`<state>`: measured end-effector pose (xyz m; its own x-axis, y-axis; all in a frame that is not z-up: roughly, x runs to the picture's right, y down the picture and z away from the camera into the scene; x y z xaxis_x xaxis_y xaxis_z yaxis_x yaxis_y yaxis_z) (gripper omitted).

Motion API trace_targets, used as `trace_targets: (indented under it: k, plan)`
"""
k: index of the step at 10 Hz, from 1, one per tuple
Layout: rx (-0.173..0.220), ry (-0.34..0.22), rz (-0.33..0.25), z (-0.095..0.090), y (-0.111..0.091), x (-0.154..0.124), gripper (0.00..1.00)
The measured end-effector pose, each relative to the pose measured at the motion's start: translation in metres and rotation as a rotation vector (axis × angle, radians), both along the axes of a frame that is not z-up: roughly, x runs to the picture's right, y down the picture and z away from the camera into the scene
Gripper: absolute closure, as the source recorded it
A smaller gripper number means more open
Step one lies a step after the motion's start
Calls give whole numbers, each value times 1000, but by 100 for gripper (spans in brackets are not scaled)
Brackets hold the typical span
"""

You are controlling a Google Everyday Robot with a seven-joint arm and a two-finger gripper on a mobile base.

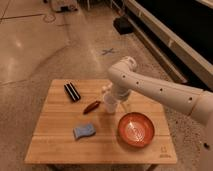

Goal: Pick up the ceramic cup

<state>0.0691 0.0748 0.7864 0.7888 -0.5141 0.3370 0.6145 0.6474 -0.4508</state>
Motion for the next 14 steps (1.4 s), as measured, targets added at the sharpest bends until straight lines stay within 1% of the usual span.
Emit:
trace_targets:
  k: [6,9,12,13,14]
  plan:
    - [2,-31,-21,19,8,-11,20]
    - [6,-41,-22,28,11,-8,20]
    - [18,-51,-21,32,11,-9,21]
    - [22,-54,-19,33,11,-10,25]
    - [26,-59,-18,34,11,-10,34]
